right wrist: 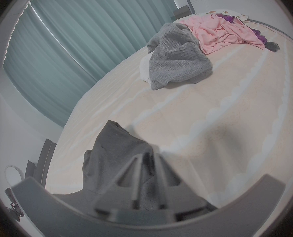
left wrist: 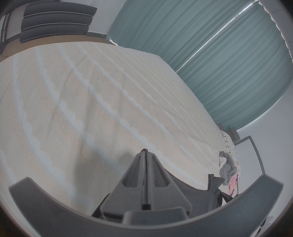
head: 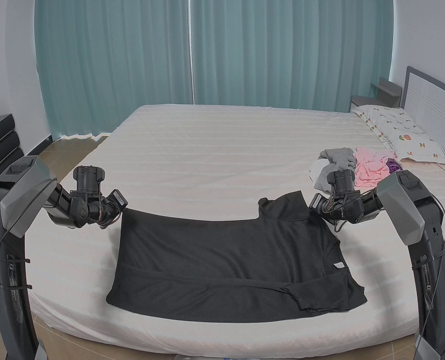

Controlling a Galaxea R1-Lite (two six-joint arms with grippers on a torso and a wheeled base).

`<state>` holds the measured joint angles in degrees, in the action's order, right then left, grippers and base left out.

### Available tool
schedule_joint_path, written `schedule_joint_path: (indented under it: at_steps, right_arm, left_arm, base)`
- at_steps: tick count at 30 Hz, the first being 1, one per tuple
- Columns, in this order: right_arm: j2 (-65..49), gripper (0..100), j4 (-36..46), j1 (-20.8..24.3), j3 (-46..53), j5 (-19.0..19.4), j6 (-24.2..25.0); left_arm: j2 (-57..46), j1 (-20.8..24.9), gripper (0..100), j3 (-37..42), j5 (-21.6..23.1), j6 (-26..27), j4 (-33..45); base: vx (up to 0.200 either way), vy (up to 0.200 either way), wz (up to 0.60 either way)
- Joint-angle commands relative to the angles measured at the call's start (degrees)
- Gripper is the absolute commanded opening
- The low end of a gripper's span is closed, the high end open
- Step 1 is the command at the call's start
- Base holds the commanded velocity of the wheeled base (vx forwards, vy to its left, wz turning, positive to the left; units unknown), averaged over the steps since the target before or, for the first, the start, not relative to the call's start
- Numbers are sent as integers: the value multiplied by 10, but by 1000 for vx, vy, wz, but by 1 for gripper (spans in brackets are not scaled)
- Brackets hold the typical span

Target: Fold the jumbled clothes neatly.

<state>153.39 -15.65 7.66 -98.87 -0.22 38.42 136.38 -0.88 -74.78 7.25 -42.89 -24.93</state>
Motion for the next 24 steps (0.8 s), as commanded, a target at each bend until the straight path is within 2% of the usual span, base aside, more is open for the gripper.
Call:
schedule_joint_path:
  at_steps: [1,7,13,15,20,24]
  right_arm:
    - [-2,0,4,-4,0,0,-1]
    - [-25,0,14,-10,15,1,2]
    - [-85,0,7,-12,91,13,21]
    - [-100,0,2,-15,121,29,21]
    - [-123,0,-40,-31,152,39,34]
    - [-144,0,-108,-36,188,51,62]
  left_arm:
    - [1,0,0,0,0,1,0]
    - [-2,-1,0,1,0,1,0]
    - [-9,-3,0,1,0,1,1]
    - [-16,-4,0,2,0,0,1]
    - [-19,-8,0,2,0,0,1]
    - [-30,-14,0,2,2,-1,1]
  base:
    - [0,0,0]
    - [0,0,0]
    - [0,0,0]
    - [0,0,0]
    - [0,0,0]
    - [0,0,0]
